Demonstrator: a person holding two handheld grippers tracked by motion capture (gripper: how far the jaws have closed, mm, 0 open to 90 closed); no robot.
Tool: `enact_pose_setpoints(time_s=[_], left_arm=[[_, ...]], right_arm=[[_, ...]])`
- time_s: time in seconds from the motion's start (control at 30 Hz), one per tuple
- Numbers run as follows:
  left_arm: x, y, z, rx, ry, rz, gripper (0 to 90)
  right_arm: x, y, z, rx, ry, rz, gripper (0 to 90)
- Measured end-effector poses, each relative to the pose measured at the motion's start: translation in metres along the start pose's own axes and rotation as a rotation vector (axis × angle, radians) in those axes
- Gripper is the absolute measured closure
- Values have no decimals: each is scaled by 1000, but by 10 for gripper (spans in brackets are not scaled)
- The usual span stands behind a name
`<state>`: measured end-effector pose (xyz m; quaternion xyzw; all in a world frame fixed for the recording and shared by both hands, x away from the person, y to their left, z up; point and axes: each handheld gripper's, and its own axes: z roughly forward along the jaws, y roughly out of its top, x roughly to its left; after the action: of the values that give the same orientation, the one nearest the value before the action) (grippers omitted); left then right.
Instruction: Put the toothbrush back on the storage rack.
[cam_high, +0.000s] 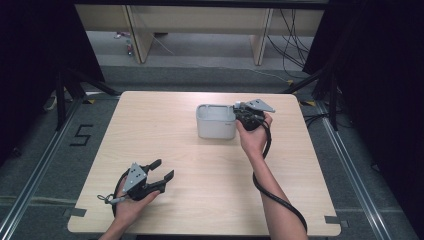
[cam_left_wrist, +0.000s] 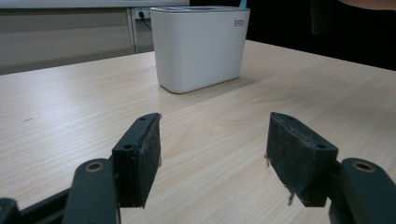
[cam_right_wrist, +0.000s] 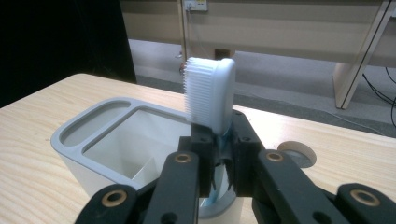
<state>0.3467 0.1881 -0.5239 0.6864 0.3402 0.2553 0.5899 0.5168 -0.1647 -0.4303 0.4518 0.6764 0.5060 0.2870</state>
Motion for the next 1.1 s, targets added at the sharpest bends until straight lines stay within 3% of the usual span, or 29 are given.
enact_pose_setpoints(time_s=[0.2,0.23,0.4,0.43,0.5,0.57,0.6,0.73,0.77,0.9,0.97,1.0,1.1], left_arm=[[0,0,0,0,0,3,348],[0,0,0,0,0,3,348],[0,0,0,-1,-1,1,348],[0,0,0,-1,-1,1,348],[0,0,0,0,-1,2,348],[0,0,0,-1,-1,2,348],[0,0,0,-1,-2,2,347],[0,0,0,0,-2,5,348],[0,0,0,-1,-2,5,348],[0,0,0,-1,-1,6,348],[-1,0,0,-1,-2,6,348],[-1,0,0,-1,-1,7,348],[-1,0,0,-2,-1,7,348]], right_arm=[[-1,-1,1,-3,-2,-1,831],[2,-1,0,12,-12,24,831],[-2,-5,3,5,-8,-26,830],[0,-5,3,17,-7,8,828],[0,-6,3,17,-7,-6,818],[-1,-6,3,15,-16,-25,779],[1,-6,3,16,-16,0,761],[1,-6,3,17,-5,-17,648],[2,-7,2,28,-4,4,616],[3,-10,0,34,-6,-2,516],[1,-11,-1,33,-10,-37,483],[3,-11,-2,39,-14,-9,470],[3,-12,-4,58,-13,-1,438]])
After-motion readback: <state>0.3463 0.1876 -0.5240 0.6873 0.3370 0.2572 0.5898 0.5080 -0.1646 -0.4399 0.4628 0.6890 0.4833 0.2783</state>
